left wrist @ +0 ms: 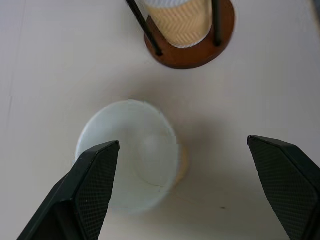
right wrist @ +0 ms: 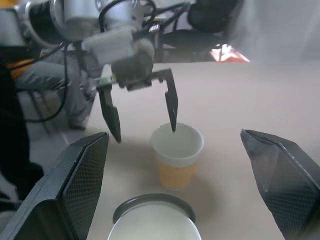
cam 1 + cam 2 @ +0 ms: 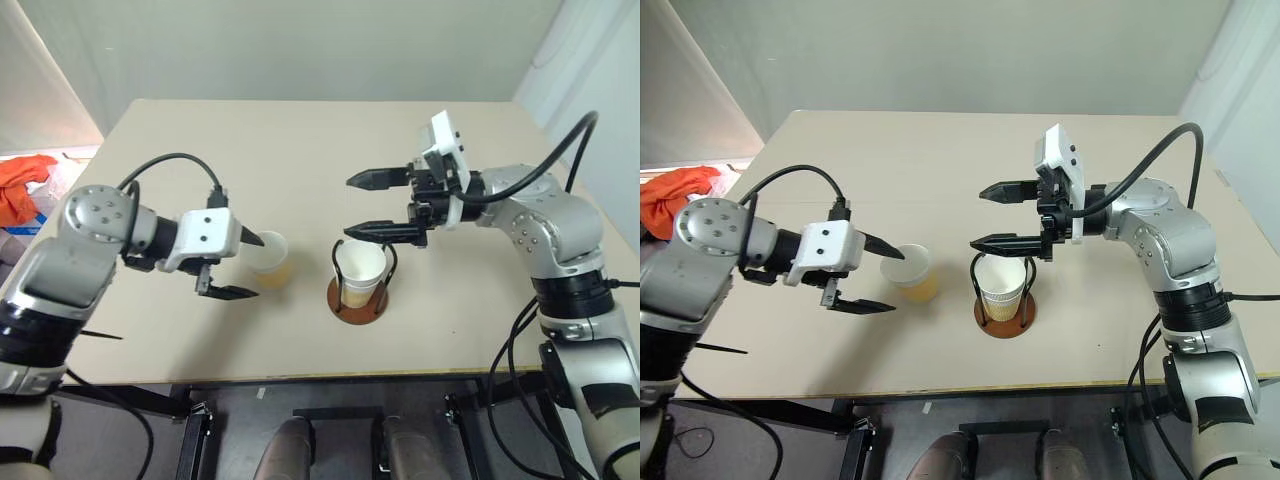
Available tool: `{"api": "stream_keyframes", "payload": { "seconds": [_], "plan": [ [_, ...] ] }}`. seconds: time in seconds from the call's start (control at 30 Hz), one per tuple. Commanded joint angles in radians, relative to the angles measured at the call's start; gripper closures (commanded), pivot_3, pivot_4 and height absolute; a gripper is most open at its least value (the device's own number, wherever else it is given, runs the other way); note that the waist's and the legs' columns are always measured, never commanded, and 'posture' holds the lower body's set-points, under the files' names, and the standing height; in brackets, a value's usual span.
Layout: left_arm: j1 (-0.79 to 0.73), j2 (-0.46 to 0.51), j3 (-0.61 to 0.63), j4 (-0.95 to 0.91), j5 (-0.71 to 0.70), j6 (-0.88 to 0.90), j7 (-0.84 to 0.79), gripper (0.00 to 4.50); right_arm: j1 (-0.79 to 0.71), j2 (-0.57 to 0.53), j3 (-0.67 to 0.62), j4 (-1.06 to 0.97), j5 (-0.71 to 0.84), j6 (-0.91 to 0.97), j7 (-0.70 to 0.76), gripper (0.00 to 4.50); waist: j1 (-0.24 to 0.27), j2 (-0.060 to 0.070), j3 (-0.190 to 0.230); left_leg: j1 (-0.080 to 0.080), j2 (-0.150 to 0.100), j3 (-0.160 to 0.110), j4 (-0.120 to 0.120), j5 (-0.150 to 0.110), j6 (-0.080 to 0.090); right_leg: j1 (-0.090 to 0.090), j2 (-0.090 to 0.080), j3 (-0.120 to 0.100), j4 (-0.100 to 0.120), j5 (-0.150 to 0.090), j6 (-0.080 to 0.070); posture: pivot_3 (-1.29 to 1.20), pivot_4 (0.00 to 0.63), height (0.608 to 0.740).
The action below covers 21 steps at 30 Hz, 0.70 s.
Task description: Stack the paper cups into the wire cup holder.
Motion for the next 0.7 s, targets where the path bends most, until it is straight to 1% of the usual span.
{"api": "stream_keyframes", "payload": {
  "seconds": [0.03, 0.1, 0.27, 0.3, 0.37, 0.53, 0.67, 0.7],
  "plan": [
    [-0.043, -0.022, -0.039, 0.041, 0.091, -0.071, 0.004, 0.0, 0.006, 0.002, -0.035, -0.065, 0.029, 0.026, -0.03, 0.04, -0.001, 0.0, 0.0, 0.0, 0.0, 0.0, 0.0, 0.0, 0.0, 0.0, 0.0, 0.0, 0.0, 0.001, 0.001, 0.0, 0.15, 0.74],
    [-0.058, -0.04, -0.07, 0.07, 0.145, -0.12, 0.011, 0.0, 0.011, 0.002, -0.041, -0.077, 0.03, 0.038, -0.046, 0.04, -0.001, 0.0, 0.0, 0.0, 0.0, 0.0, 0.001, 0.001, 0.0, 0.0, 0.0, 0.0, 0.0, 0.002, 0.003, 0.0, 0.15, 0.74],
    [-0.065, -0.084, -0.083, 0.084, 0.162, -0.143, -0.007, 0.0, 0.026, -0.006, -0.054, -0.109, 0.042, 0.062, -0.072, 0.04, -0.001, 0.0, 0.0, 0.0, 0.0, 0.0, 0.003, 0.002, 0.001, 0.001, 0.0, 0.0, 0.0, 0.003, 0.006, 0.0, 0.15, 0.74],
    [-0.068, -0.088, -0.083, 0.091, 0.168, -0.151, -0.008, 0.37, 0.031, -0.01, -0.056, -0.116, 0.045, 0.066, -0.074, 0.0, -0.001, 0.0, 0.0, 0.0, 0.0, 0.0, 0.003, 0.002, 0.001, 0.001, 0.0, 0.0, 0.0, 0.004, 0.006, 0.0, 0.15, 0.74],
    [-0.078, -0.099, -0.085, 0.105, 0.179, -0.16, -0.007, 0.85, 0.04, -0.019, -0.067, -0.132, 0.058, 0.078, -0.076, 0.0, -0.001, 0.0, 0.0, -0.001, 0.0, 0.0, 0.004, 0.002, 0.001, 0.001, 0.0, 0.001, 0.0, 0.004, 0.007, 0.0, 0.15, 0.74],
    [-0.099, -0.103, -0.076, 0.095, 0.151, -0.171, -0.056, 2.58, 0.109, -0.085, -0.127, -0.227, 0.158, 0.139, -0.044, 0.0, 0.004, 0.0, 0.0, -0.002, -0.001, 0.0, 0.005, 0.002, 0.002, 0.002, 0.0, 0.0, -0.001, 0.004, 0.007, 0.0, 0.15, 0.74],
    [-0.128, -0.109, -0.077, 0.143, 0.159, -0.2, -0.085, 3.84, 0.201, -0.157, -0.213, -0.3, 0.217, 0.124, -0.017, 0.0, 0.007, 0.0, 0.0, -0.003, -0.001, 0.0, 0.007, 0.002, 0.003, 0.002, 0.0, 0.001, -0.002, 0.004, 0.008, 0.0, 0.15, 0.74],
    [-0.135, -0.108, -0.075, 0.153, 0.156, -0.207, -0.094, 4.21, 0.235, -0.178, -0.258, -0.322, 0.241, 0.124, -0.017, 0.0, 0.007, 0.0, 0.0, -0.003, -0.001, 0.0, 0.007, 0.002, 0.003, 0.002, 0.0, 0.001, -0.002, 0.005, 0.008, 0.0, 0.15, 0.74]
  ]
}}
